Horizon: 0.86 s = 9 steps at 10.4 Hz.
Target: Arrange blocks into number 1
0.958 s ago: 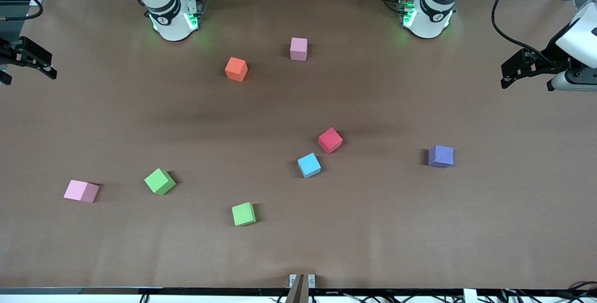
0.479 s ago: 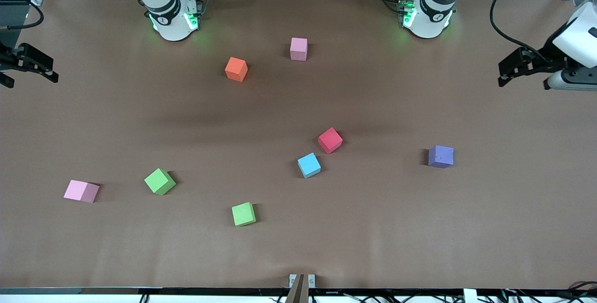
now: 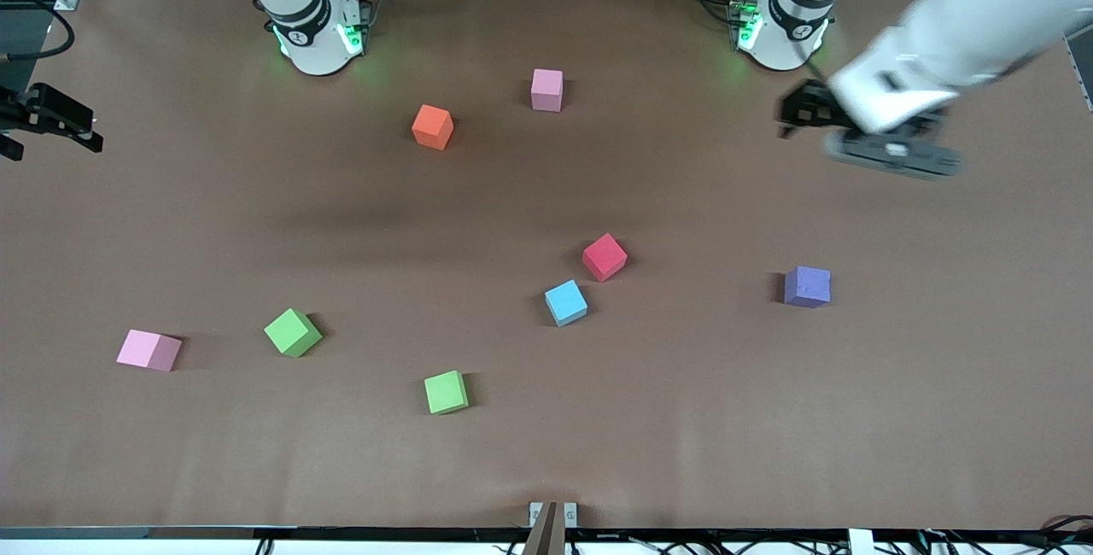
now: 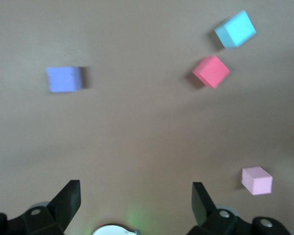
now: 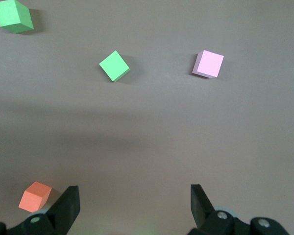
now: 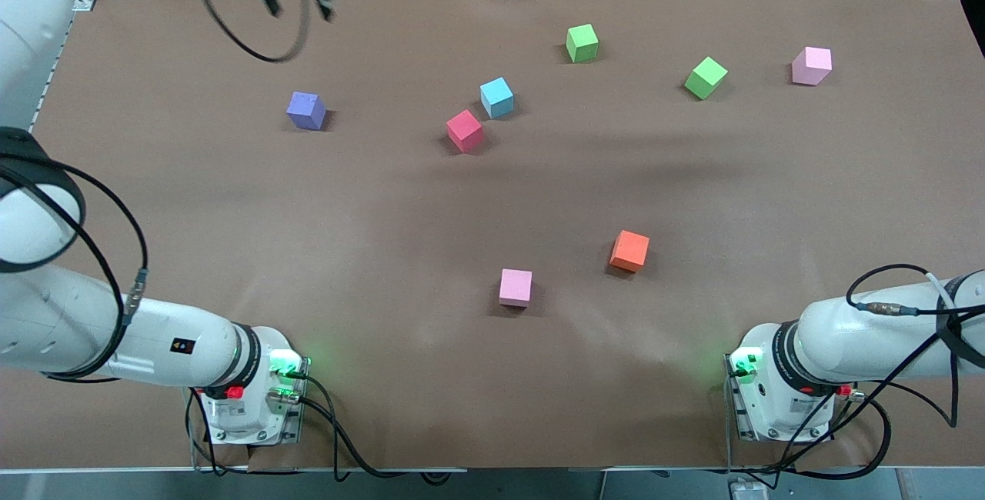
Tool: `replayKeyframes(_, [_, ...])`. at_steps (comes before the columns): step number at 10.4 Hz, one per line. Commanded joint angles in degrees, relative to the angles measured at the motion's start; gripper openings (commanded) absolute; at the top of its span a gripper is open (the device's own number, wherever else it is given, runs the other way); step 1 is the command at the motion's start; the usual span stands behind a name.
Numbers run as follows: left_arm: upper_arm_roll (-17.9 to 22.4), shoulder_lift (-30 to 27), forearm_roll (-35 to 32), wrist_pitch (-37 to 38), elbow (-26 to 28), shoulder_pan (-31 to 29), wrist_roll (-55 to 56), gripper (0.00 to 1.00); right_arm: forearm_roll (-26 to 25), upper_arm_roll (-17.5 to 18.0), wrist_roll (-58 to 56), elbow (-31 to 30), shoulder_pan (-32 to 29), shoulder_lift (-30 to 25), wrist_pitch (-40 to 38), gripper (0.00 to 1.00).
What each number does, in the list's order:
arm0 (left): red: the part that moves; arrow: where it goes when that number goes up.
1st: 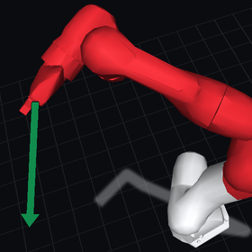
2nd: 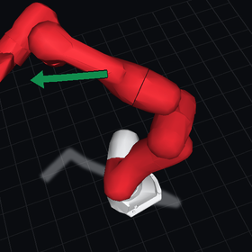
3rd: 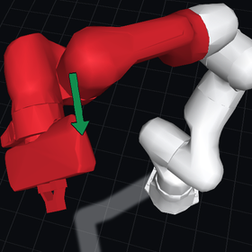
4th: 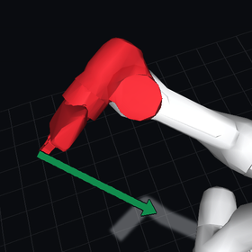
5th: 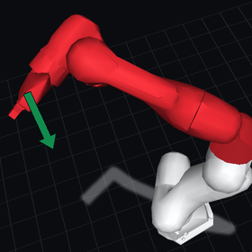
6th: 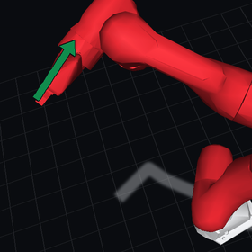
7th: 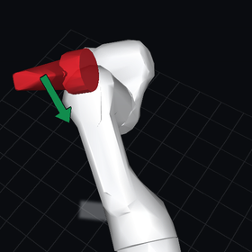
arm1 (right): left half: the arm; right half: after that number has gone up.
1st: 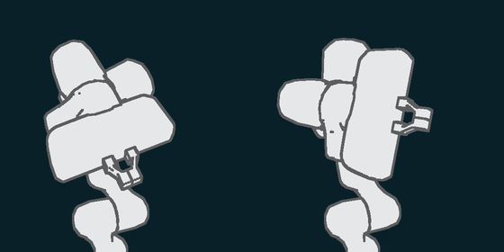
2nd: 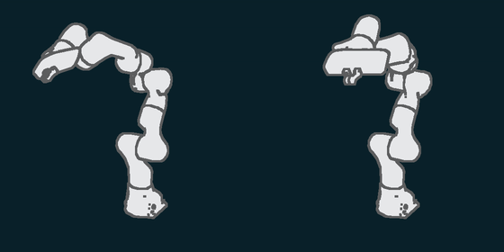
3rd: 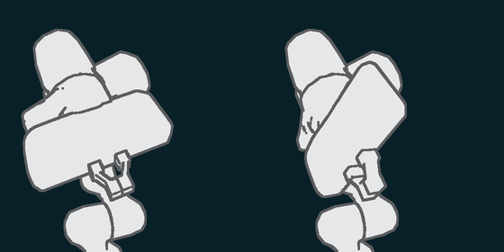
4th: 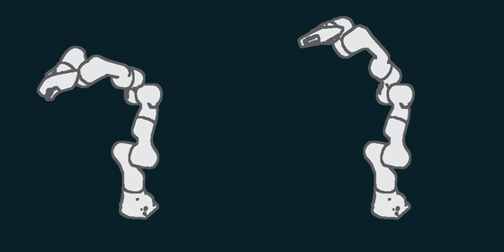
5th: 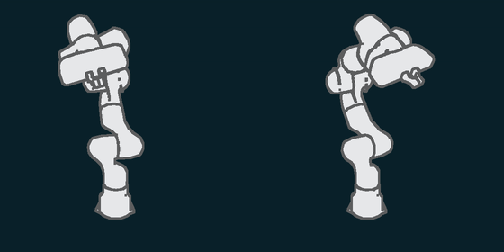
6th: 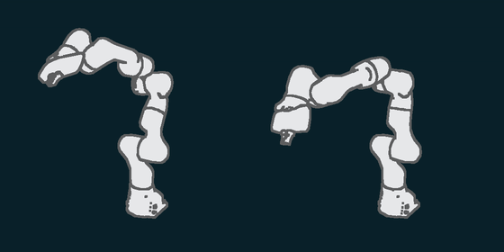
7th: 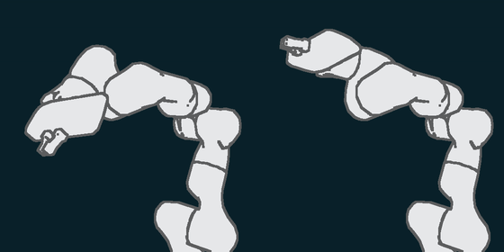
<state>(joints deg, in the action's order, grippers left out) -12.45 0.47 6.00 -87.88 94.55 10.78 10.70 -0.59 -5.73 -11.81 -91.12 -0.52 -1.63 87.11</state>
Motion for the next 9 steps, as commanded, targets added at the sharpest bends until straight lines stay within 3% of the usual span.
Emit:
replayKeyframes(1, [-7.3, -0.6, 0.8, -4.8, 5.8, 0.0, 8.5, 1.0, -0.3, 1.0, -0.1, 1.9, -4.1, 6.7, 0.2, 1.0])
replayKeyframes(3, [-14.8, -0.6, 0.2, -11.9, 12.4, 0.0, 16.7, 1.0, -0.2, 1.0, 0.1, 2.0, -8.5, 14.4, 5.8, 1.0])
replayKeyframes(5, [-19.9, 0.0, 0.2, -18.8, 17.7, 0.1, 21.4, 1.0, 0.9, 1.0, 0.0, 2.1, -13.7, 24.6, 16.6, 1.0])
replayKeyframes(9, [-25.3, 1.5, 0.2, -28.1, 24.4, 0.9, 27.7, 1.0, 2.2, 1.2, 0.3, 2.5, -15.3, 36.2, 33.4, 1.0])
